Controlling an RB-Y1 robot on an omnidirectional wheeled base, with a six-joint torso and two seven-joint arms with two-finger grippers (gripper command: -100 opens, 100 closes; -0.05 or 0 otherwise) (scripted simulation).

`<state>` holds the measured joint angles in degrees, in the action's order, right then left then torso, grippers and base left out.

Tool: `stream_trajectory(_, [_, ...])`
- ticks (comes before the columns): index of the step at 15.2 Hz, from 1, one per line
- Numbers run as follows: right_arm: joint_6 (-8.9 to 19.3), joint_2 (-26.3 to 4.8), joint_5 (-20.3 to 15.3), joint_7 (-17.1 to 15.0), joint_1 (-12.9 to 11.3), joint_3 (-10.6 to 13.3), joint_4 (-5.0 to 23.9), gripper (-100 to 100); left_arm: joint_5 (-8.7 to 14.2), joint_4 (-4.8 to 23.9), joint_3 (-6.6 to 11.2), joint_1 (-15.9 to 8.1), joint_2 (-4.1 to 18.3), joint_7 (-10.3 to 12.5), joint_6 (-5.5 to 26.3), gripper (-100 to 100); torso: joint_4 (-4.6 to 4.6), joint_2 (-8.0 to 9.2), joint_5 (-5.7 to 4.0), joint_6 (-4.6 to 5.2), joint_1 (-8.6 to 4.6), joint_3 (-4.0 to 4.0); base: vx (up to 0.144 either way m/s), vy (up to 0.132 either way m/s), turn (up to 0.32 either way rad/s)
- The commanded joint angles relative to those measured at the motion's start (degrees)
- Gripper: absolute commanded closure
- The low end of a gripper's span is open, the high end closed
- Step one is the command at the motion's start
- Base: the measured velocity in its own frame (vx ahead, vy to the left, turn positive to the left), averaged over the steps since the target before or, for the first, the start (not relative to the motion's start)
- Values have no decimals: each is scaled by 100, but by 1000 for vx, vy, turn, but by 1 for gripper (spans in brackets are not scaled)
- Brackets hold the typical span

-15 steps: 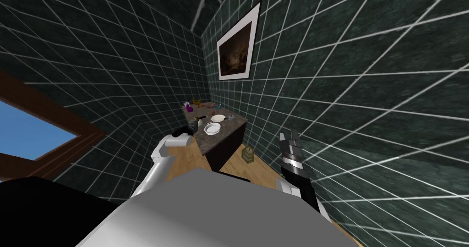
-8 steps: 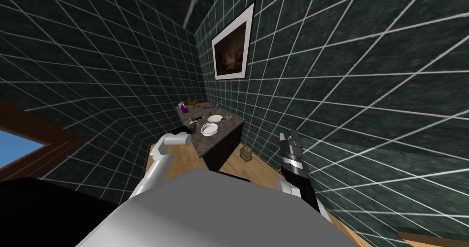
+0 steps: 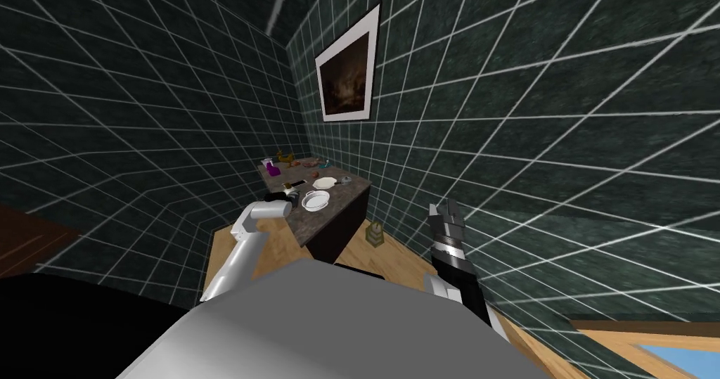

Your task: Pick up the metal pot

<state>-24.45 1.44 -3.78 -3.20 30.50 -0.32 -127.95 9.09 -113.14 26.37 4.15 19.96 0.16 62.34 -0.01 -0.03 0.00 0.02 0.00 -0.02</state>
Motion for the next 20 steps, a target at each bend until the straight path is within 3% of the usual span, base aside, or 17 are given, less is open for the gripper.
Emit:
stream_trajectory(1, [0, 0, 0, 0, 0, 0, 0, 0, 13, 17, 34, -13, 2, -6, 245, -100, 0, 0, 0, 0, 0, 0, 4, 3, -80])
stream_trajectory(5, [0, 0, 0, 0, 1, 0, 0, 0, 93, 225, 241, -205, 73, -36, 753, -100, 0, 1, 1, -3, 2, 0, 4, 3, -128])
stream_trajectory(8, [0, 0, 0, 0, 0, 0, 0, 0, 93, 225, 241, -205, 73, -36, 986, -100, 0, 1, 0, -3, 1, 1, 2, 2, -81])
stream_trajectory(12, [0, 0, 0, 0, 1, 0, 0, 0, 167, 422, 435, -381, 135, -64, 1509, -100, 0, 2, 0, -3, 1, 1, 2, 2, -124])
stream_trajectory(20, [0, 0, 0, 0, 0, 0, 0, 0, 233, 603, 613, -536, 190, -90, 2293, -100, 1, 3, 0, -2, 1, 2, 0, 4, -103])
